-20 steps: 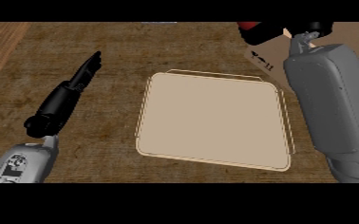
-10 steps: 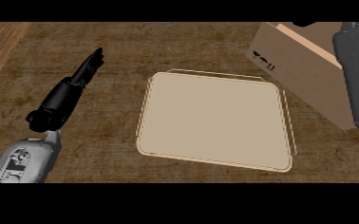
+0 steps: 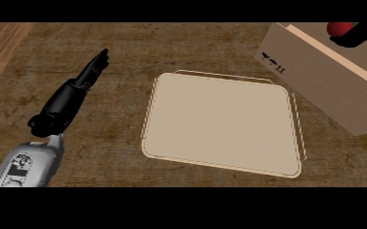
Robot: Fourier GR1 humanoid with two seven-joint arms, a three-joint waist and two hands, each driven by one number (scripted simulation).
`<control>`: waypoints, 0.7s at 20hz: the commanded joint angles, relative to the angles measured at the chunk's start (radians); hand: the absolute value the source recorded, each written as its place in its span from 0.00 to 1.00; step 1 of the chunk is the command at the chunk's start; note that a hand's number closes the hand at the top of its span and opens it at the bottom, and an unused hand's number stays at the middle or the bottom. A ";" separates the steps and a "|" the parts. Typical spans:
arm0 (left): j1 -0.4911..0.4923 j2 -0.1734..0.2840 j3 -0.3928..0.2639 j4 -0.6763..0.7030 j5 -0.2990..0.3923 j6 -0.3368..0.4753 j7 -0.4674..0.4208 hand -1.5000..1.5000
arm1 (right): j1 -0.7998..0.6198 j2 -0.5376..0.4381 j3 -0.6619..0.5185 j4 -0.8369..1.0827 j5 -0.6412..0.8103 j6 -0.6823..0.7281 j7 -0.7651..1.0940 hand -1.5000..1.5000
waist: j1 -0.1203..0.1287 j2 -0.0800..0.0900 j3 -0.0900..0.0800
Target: Pick the tomato from the tray and place it in the cardboard box
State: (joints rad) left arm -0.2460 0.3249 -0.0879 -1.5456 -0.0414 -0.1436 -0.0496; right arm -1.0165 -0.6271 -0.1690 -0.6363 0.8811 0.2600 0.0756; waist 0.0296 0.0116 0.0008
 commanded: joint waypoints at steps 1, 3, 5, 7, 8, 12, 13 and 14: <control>-0.016 0.000 0.021 0.032 0.003 -0.007 -0.028 0.50 | -0.030 -0.039 0.036 0.153 0.044 0.058 -0.077 1.00 | 0.012 0.006 0.000; -0.041 -0.017 0.018 0.042 0.007 -0.006 -0.013 0.50 | -0.021 -0.091 0.027 0.210 0.045 0.098 -0.122 1.00 | 0.004 0.007 0.000; 0.015 0.030 0.050 0.059 0.017 -0.045 -0.086 0.50 | -0.026 -0.082 0.034 0.246 0.048 0.136 -0.138 0.00 | 0.005 0.003 0.000; 0.019 0.007 0.024 0.018 -0.002 -0.026 -0.054 0.50 | -0.009 -0.108 0.036 0.270 0.037 0.171 -0.274 0.00 | 0.007 0.002 0.001; -0.005 -0.026 0.003 0.019 -0.035 0.013 -0.021 0.50 | -0.062 -0.091 0.036 0.269 0.033 0.200 -0.262 0.00 | 0.003 0.000 0.000; 0.010 -0.022 0.016 0.048 -0.032 0.002 -0.045 0.50 | -0.054 -0.093 -0.043 0.251 -0.046 0.139 -0.391 0.00 | -0.006 -0.002 0.000; 0.018 -0.021 0.005 0.011 -0.026 -0.008 -0.035 0.50 | -0.034 -0.085 -0.090 0.273 -0.081 0.068 -0.417 0.00 | 0.008 0.004 0.002; -0.022 -0.014 0.017 0.026 -0.029 -0.003 -0.025 0.50 | -0.048 -0.070 -0.151 0.263 -0.140 0.041 -0.419 0.00 | -0.001 0.004 0.003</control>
State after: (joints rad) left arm -0.2461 0.3159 -0.0706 -1.5234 -0.0587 -0.1558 -0.0803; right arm -1.0529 -0.7103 -0.2150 -0.3809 0.8395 0.3668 -0.2711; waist 0.0318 0.0134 0.0024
